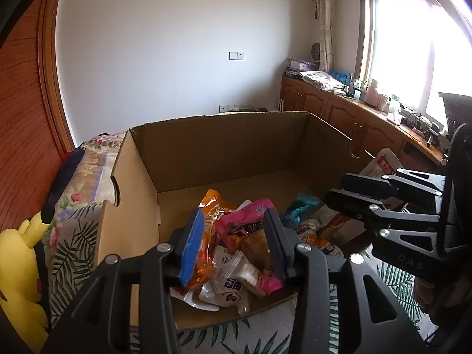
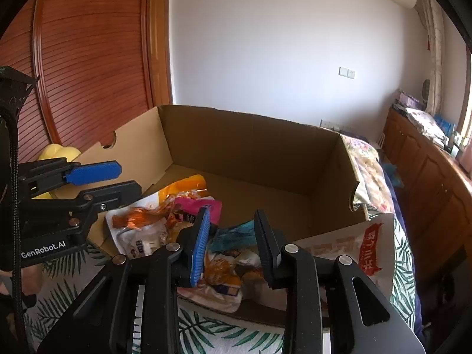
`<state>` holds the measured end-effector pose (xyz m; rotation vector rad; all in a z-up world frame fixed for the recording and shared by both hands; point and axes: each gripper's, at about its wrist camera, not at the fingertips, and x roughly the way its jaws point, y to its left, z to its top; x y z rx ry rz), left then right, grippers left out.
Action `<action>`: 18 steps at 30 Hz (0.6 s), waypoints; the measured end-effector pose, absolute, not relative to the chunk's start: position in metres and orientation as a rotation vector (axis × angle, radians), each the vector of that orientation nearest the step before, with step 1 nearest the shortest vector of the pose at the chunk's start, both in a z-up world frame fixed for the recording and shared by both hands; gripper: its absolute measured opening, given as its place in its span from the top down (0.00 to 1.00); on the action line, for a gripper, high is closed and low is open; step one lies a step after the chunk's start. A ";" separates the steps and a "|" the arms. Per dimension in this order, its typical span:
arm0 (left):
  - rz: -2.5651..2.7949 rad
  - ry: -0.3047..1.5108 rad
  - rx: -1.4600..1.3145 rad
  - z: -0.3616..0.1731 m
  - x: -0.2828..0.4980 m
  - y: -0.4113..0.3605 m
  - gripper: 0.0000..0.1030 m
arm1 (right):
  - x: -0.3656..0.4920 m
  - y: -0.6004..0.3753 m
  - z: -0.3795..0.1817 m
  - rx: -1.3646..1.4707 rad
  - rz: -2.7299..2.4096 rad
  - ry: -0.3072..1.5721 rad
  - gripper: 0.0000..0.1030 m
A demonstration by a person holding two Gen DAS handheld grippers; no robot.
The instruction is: Organize snacks
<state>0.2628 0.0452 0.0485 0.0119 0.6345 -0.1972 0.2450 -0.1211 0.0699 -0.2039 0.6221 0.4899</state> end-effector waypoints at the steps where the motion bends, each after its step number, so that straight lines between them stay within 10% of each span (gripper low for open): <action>1: -0.195 0.630 0.017 0.050 0.260 0.044 0.59 | 0.243 -0.122 0.072 -0.203 0.489 0.618 0.71; 18: -0.162 0.558 0.038 0.091 0.173 0.040 0.55 | 0.172 -0.150 0.109 -0.147 0.457 0.534 0.67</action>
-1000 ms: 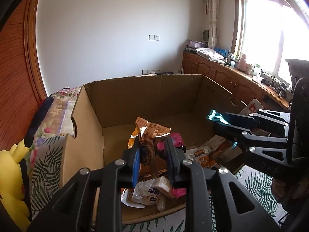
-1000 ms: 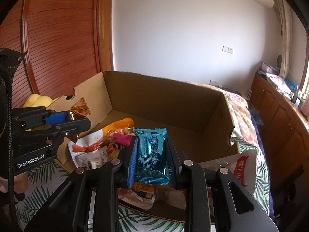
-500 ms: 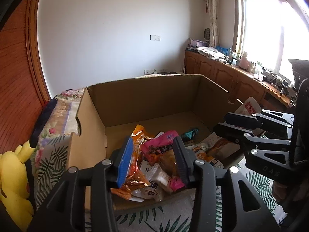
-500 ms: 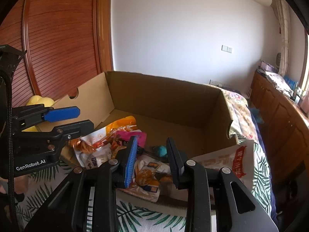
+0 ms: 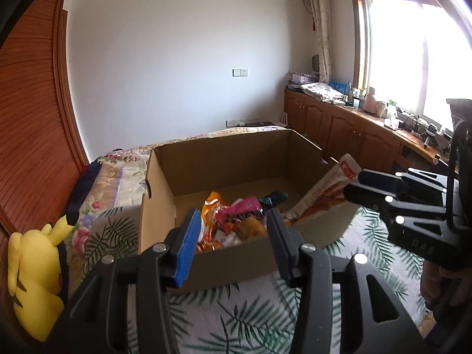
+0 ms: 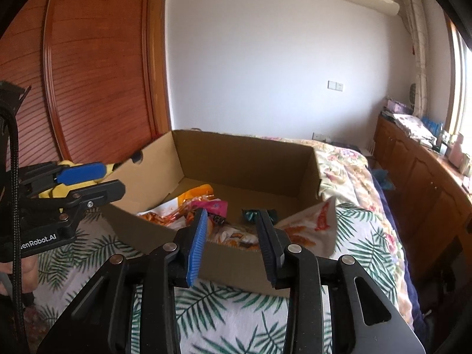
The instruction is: Organize snacks
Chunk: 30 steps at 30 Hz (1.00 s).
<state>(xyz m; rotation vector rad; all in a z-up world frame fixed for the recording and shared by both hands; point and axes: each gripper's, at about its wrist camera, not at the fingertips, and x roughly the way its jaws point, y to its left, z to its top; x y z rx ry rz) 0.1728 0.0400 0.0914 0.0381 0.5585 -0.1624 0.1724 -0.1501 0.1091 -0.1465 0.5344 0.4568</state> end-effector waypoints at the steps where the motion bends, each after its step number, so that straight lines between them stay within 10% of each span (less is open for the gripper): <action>1: -0.163 0.559 0.038 0.092 0.166 0.039 0.55 | 0.168 -0.152 0.111 -0.144 0.454 0.530 0.67; 20: -0.146 0.551 0.050 0.089 0.080 0.030 0.54 | 0.089 -0.187 0.109 -0.091 0.401 0.508 0.59; 30: -0.088 0.509 0.033 0.091 0.032 0.032 0.29 | 0.049 -0.207 0.110 -0.053 0.375 0.488 0.50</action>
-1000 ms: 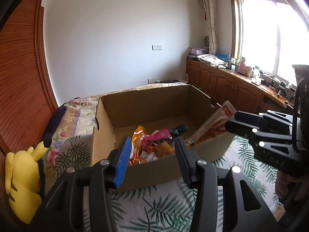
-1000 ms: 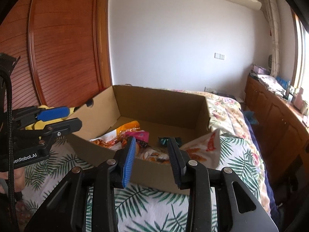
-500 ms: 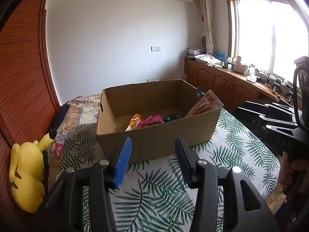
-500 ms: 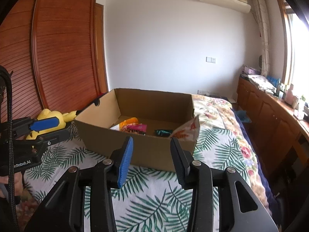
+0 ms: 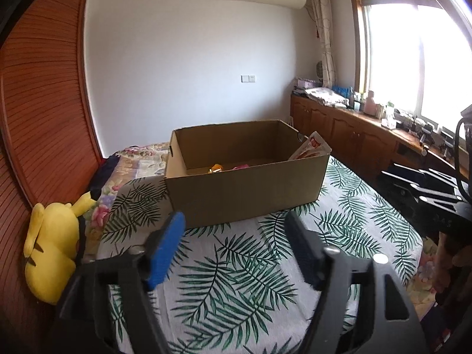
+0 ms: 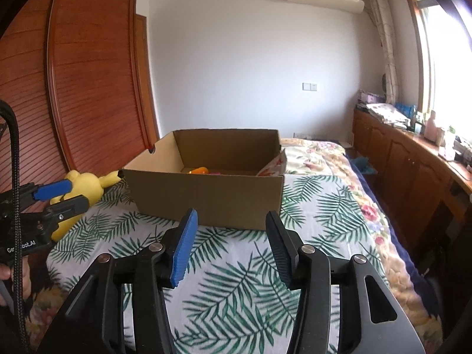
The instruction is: Organize snacks
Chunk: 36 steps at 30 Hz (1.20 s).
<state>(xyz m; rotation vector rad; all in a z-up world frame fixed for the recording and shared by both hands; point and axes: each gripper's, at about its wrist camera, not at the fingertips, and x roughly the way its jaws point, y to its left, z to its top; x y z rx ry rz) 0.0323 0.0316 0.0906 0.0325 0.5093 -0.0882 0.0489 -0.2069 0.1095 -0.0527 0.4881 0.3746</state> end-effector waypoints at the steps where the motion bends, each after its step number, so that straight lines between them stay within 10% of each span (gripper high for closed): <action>1: -0.085 0.506 0.035 0.092 0.028 0.031 0.29 | 0.045 -0.209 0.111 -0.054 0.374 0.485 0.48; 15: -0.062 0.454 0.020 0.096 -0.021 0.023 0.04 | -0.002 -0.213 0.117 -0.062 0.292 0.430 0.05; 36: -0.029 0.492 -0.024 0.069 -0.039 0.022 0.04 | -0.035 -0.211 0.100 -0.051 0.246 0.415 0.04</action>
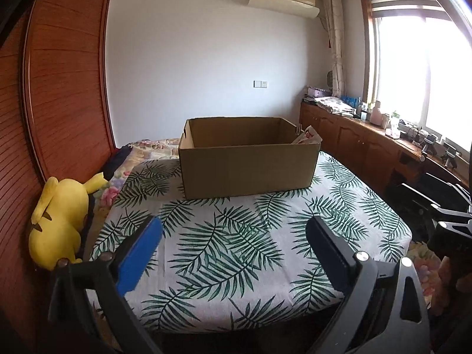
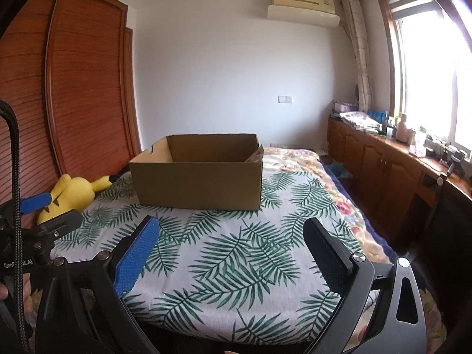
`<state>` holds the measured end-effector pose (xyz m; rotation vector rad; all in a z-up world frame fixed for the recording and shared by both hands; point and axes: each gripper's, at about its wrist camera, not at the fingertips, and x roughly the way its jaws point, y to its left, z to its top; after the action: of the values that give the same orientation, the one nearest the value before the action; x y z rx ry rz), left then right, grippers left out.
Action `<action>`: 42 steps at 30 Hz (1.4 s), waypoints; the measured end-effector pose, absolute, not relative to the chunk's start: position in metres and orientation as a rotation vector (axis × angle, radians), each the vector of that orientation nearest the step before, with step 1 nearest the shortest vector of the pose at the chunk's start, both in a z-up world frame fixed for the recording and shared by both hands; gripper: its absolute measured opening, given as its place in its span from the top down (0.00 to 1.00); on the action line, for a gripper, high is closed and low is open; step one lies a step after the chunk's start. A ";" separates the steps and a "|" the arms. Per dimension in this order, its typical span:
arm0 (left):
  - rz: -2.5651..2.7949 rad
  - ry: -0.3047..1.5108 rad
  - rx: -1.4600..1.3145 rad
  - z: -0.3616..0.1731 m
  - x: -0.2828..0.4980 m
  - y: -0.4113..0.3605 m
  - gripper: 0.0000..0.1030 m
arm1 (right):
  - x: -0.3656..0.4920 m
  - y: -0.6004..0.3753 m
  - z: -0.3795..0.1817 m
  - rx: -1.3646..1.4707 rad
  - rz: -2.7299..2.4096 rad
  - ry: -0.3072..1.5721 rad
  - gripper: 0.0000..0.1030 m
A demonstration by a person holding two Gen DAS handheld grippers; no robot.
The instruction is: Organize snacks
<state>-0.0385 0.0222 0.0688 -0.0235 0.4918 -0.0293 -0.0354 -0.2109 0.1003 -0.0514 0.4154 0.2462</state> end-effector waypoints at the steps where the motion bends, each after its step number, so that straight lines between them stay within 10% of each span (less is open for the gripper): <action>1: -0.025 0.495 -0.023 0.067 -0.038 0.023 0.04 | -0.035 -0.210 0.099 -0.052 0.249 0.417 0.04; 42: -0.008 0.489 -0.024 0.066 -0.043 0.030 0.04 | -0.031 -0.213 0.093 -0.036 0.250 0.422 0.04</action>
<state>-0.0427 0.0302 0.0659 -0.0240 0.4894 -0.0080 -0.0308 -0.2130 0.0934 -0.0360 0.4223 0.2498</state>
